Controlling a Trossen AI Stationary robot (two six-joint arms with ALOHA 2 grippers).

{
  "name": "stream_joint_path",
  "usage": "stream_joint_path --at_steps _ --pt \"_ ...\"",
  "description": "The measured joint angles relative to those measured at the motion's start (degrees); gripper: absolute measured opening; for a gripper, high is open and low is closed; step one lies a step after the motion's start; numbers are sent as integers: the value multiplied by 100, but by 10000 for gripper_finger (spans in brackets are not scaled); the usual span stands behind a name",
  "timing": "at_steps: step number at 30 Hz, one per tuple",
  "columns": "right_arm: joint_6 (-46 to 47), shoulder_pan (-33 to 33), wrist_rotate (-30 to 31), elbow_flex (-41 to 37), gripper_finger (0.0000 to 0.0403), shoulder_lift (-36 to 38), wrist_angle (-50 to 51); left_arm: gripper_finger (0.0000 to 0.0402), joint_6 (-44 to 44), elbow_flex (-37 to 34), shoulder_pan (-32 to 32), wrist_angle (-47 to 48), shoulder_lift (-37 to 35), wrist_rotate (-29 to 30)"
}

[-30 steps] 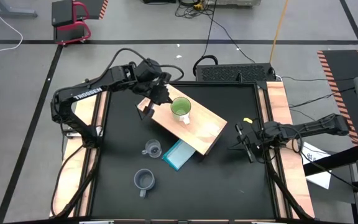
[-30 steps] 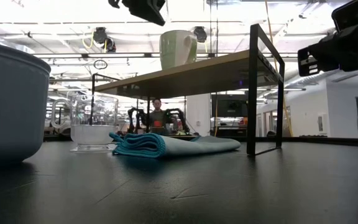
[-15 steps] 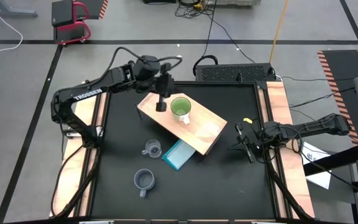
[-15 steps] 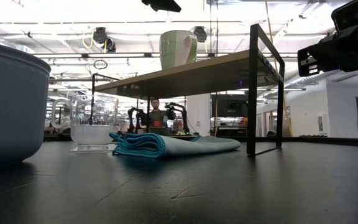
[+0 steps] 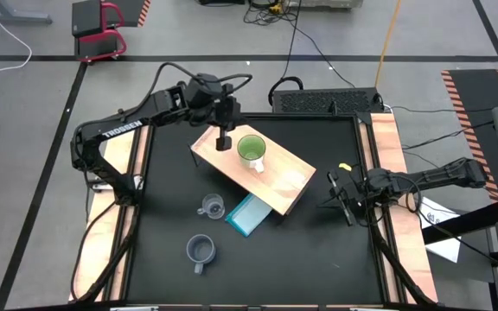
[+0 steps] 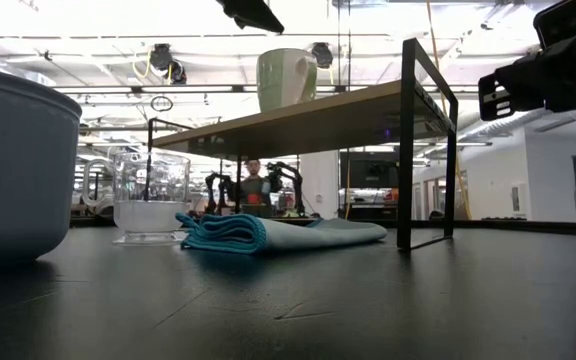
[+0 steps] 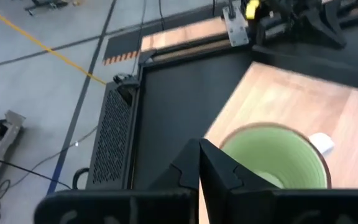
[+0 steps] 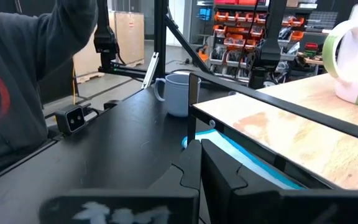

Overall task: Stack small to large cups/mugs on shelf
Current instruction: Put the green mug on the shelf

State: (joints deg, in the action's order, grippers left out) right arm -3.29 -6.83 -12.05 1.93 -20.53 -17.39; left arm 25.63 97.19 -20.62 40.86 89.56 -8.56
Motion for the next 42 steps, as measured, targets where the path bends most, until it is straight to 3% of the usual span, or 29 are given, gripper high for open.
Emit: stream_joint_path --at_steps 9,19,27,42 --pt "66 -2 0 -2 0 -2 -37 19 71 0 104 -31 0 0" --pt "63 -1 1 -1 0 -2 -36 30 -642 0 443 -2 34 120" --pt "49 0 0 -2 0 -2 -35 30 -331 -2 1114 -261 221 1208" --pt "68 0 0 -1 0 -1 -35 31 -61 -2 925 691 221 371"
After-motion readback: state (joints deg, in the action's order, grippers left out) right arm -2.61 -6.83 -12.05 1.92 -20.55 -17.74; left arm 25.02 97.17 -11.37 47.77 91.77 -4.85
